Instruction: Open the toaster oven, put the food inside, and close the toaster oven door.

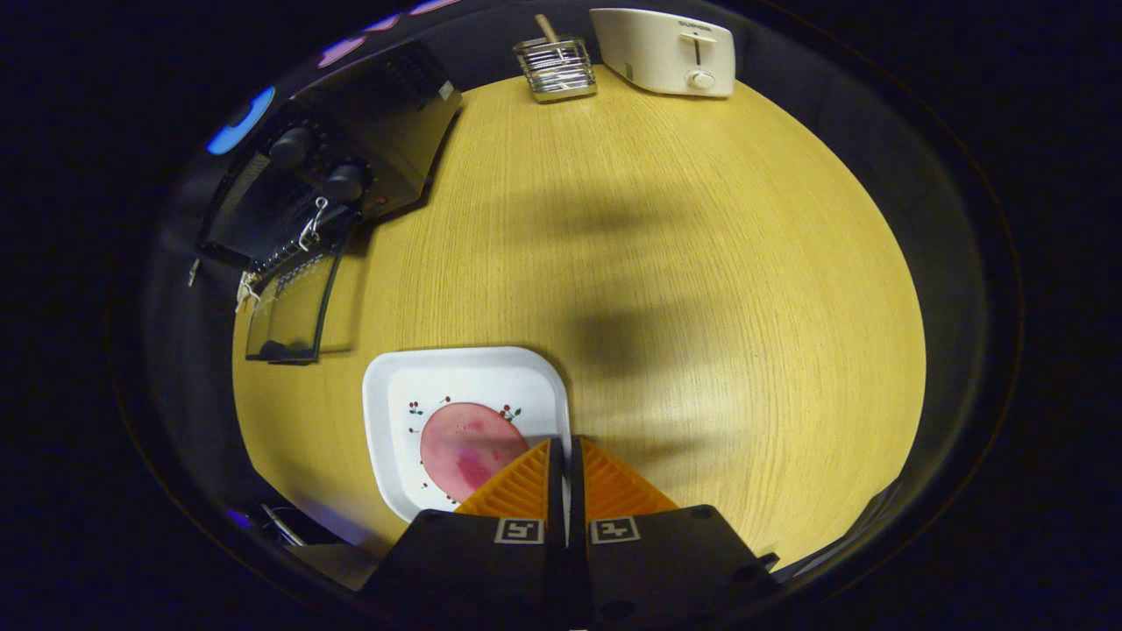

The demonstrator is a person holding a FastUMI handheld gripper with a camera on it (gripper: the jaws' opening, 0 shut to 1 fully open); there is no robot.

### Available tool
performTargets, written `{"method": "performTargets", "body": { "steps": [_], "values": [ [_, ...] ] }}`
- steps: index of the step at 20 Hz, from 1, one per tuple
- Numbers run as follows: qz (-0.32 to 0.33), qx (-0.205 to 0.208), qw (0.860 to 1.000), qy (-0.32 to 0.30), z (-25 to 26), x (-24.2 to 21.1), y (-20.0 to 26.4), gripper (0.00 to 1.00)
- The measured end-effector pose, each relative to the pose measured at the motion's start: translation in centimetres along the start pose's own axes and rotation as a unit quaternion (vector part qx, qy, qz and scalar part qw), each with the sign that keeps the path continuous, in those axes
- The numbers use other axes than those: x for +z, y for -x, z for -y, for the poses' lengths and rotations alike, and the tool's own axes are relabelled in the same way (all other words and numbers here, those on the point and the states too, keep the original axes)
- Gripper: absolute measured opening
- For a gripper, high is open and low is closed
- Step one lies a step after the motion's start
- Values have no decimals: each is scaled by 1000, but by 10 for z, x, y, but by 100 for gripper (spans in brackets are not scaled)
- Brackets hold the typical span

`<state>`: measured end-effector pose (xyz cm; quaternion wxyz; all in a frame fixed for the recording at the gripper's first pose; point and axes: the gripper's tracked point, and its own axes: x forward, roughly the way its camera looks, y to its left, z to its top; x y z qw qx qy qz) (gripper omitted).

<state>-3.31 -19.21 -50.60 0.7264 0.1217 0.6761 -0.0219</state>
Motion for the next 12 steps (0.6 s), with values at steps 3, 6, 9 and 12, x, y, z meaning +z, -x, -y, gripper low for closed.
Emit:
{"method": "performTargets", "body": {
  "steps": [3,6,9,12],
  "values": [
    [-21,61,993,-100,-4,-6,-2,5],
    [-16,122,972,-199,-9,-11,13,5],
    [8,166,948,-273,-7,-3,27,5],
    [33,189,935,-298,-12,1,37,5]
  ]
}}
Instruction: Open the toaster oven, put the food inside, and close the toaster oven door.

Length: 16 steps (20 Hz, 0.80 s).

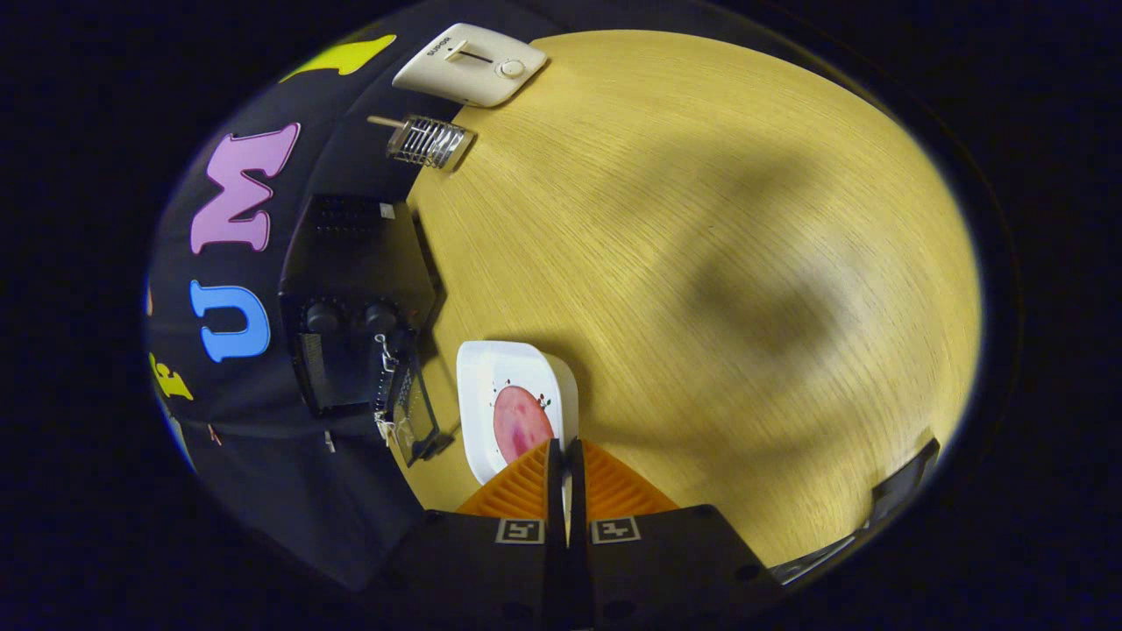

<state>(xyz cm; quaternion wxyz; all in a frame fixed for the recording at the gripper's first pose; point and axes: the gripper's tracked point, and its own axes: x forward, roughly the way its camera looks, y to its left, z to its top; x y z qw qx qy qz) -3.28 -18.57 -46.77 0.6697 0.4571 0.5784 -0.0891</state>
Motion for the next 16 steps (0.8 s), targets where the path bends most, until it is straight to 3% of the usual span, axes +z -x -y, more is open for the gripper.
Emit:
{"method": "performTargets", "body": {
  "steps": [6,12,16],
  "values": [
    [38,90,992,-77,-83,-30,6,5],
    [57,88,991,-80,-148,-74,-60,5],
    [99,102,981,-129,-203,-72,-102,5]
  ]
}}
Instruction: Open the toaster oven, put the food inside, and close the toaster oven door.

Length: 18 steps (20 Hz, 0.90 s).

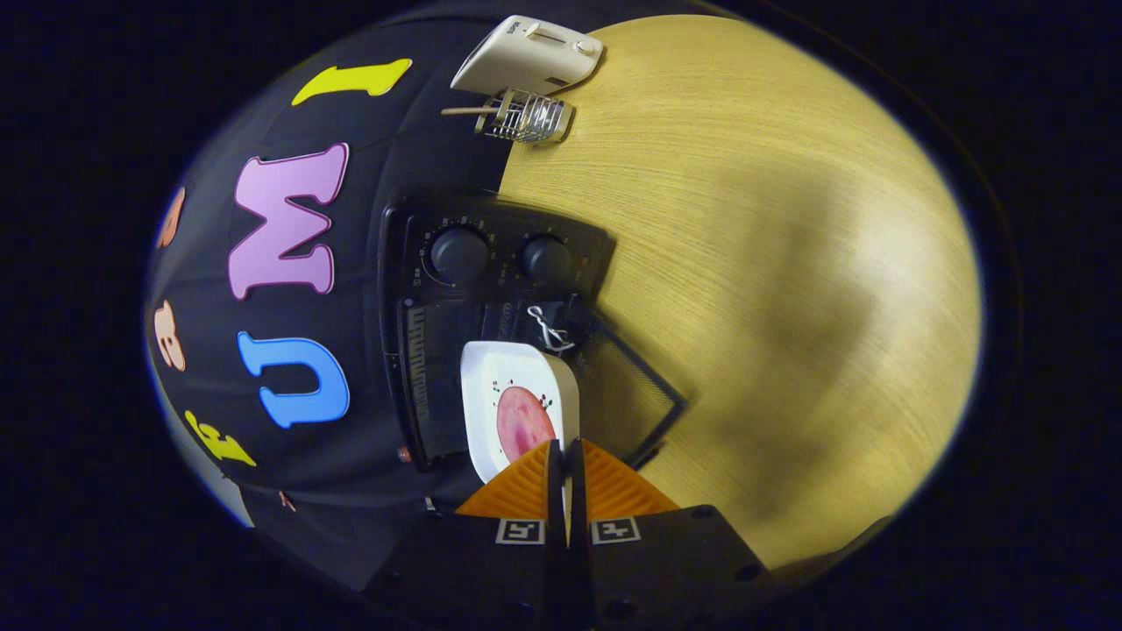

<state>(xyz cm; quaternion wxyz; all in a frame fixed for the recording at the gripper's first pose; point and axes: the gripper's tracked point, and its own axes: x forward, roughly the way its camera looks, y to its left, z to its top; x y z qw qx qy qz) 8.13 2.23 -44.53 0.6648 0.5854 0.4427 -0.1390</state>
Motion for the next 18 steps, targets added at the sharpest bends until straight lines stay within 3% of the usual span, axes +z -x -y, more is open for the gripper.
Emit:
{"method": "performTargets", "body": {
  "steps": [9,18],
  "values": [
    [67,1,992,-106,-56,-14,-87,5],
    [111,-38,979,-168,-58,-3,-120,5]
  ]
}}
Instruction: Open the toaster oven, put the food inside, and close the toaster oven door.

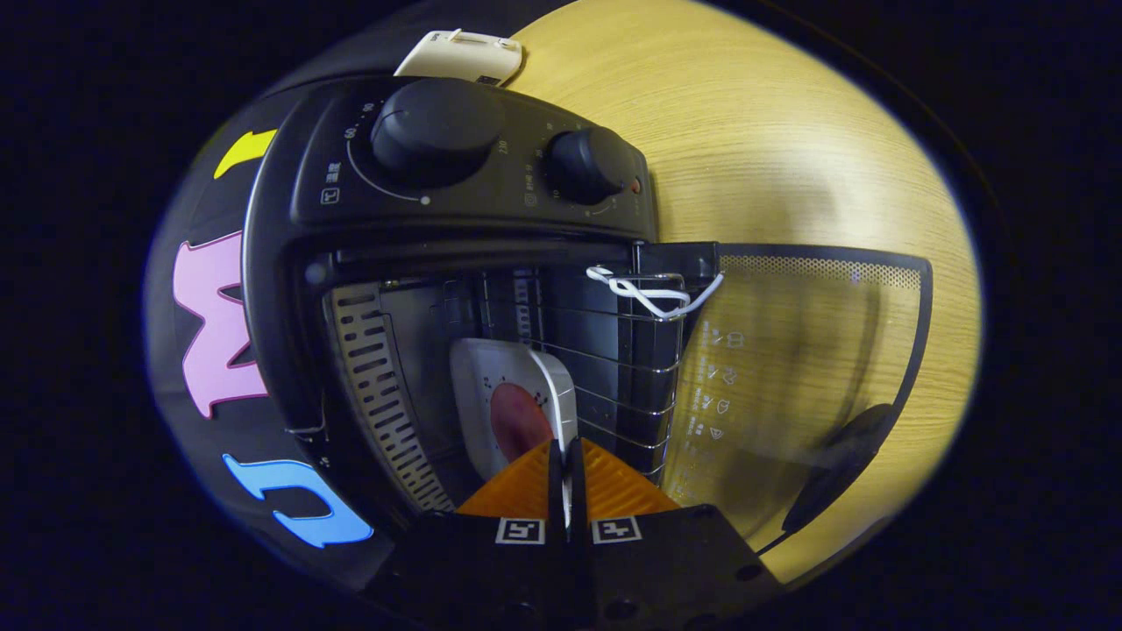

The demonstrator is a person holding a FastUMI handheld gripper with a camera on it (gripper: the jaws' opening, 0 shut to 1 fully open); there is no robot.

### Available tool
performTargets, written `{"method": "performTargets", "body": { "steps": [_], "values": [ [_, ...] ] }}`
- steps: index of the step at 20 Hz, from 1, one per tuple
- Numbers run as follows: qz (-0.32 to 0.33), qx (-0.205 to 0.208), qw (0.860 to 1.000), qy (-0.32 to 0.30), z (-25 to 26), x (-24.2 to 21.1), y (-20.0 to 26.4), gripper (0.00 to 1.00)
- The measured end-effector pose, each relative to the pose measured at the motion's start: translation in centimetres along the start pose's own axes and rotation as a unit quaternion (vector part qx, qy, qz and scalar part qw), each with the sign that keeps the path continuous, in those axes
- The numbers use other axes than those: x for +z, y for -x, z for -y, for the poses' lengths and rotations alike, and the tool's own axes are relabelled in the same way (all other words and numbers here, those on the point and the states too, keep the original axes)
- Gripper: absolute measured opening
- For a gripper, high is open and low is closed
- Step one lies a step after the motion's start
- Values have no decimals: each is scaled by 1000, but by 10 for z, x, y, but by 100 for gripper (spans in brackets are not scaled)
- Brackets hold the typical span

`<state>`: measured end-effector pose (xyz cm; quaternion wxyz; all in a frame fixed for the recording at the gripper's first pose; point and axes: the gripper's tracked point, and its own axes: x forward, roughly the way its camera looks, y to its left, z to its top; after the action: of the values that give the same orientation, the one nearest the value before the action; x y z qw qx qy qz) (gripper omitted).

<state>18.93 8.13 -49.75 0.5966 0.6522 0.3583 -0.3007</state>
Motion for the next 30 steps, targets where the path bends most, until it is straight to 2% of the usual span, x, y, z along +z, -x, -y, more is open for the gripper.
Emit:
{"method": "performTargets", "body": {
  "steps": [3,5,6,9,12,17,19,20,24,26,28,30],
  "values": [
    [-6,-4,1000,-3,2,-2,1,9],
    [-2,5,1000,1,-3,0,6,21],
    [-4,8,1000,4,-5,1,12,39],
    [-28,8,999,30,-2,-7,36,39],
    [-75,29,993,83,5,-18,76,39],
    [-82,57,978,183,14,-1,130,39],
    [-82,41,962,258,31,-2,140,78],
    [-81,30,949,303,44,-3,143,98],
    [-104,-6,874,475,98,-25,146,99],
    [-99,-28,817,568,120,-28,142,99],
    [-81,-47,752,653,135,-25,130,99],
    [-72,-70,693,714,151,-24,116,99]
  ]
}}
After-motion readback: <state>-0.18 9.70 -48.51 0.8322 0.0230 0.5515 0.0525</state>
